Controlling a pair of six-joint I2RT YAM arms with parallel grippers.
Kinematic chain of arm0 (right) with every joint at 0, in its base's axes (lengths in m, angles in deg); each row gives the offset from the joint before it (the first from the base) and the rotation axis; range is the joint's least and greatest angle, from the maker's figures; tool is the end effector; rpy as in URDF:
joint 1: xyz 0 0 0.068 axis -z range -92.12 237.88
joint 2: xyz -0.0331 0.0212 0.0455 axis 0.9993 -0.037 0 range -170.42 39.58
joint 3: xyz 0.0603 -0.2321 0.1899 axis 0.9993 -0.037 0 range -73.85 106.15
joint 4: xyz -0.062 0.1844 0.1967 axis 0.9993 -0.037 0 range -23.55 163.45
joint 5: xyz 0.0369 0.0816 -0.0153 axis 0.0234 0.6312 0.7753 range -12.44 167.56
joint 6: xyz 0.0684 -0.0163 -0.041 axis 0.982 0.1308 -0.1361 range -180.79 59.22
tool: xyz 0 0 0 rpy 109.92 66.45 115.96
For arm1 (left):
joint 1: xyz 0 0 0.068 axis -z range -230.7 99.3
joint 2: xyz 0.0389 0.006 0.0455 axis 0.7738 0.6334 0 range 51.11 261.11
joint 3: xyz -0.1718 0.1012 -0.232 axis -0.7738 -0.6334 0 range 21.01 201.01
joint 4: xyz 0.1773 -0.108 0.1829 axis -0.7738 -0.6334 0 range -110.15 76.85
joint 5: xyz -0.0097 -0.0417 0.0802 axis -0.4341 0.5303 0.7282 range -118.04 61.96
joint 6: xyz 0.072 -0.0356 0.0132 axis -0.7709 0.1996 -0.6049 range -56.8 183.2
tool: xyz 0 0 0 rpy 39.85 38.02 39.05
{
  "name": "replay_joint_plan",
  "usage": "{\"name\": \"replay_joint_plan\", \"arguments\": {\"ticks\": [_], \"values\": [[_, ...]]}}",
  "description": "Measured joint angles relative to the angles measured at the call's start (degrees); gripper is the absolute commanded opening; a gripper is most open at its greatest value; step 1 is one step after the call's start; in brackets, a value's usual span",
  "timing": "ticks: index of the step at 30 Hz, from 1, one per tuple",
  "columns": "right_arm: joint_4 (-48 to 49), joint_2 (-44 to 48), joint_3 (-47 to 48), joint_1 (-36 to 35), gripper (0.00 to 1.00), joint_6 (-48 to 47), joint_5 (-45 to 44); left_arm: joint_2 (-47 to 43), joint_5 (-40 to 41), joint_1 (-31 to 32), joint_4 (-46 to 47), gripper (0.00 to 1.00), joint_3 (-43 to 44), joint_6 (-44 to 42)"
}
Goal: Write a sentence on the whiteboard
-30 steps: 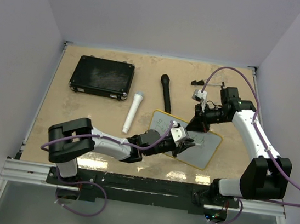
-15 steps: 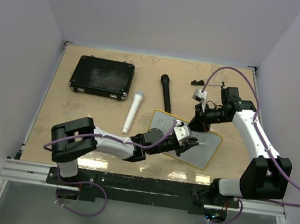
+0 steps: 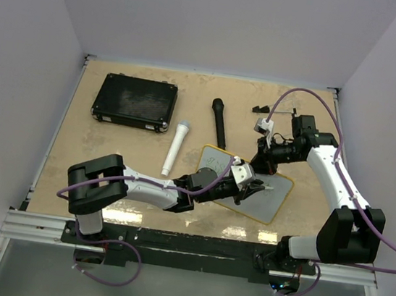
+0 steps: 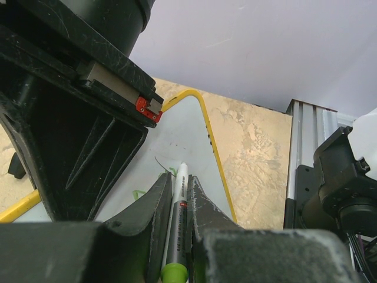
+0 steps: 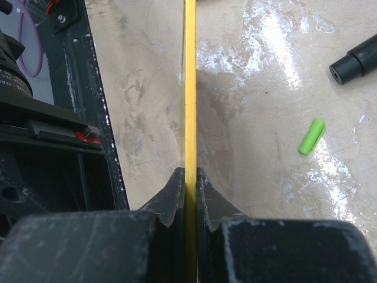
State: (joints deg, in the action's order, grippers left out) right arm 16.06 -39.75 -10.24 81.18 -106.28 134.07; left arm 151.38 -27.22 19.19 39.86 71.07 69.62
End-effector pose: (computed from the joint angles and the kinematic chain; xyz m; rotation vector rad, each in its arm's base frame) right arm 0.2566 0.0894 0.2855 -1.1965 2.0184 1.0703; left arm 0.1490 -0.4042 0.2516 0.8401 1.3814 -1.0401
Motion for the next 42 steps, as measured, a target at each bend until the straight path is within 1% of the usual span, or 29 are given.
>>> {"name": "replay_joint_plan", "arguments": {"ticks": [24,42], "values": [[-0.02,0.00,0.00,0.02,0.00,-0.02,0.00,0.00,-0.20,-0.04,-0.07,0.00,-0.59,0.52],[-0.02,0.00,0.00,0.02,0.00,-0.02,0.00,1.11,-2.10,-0.09,-0.66,0.00,-1.44,1.99]]}}
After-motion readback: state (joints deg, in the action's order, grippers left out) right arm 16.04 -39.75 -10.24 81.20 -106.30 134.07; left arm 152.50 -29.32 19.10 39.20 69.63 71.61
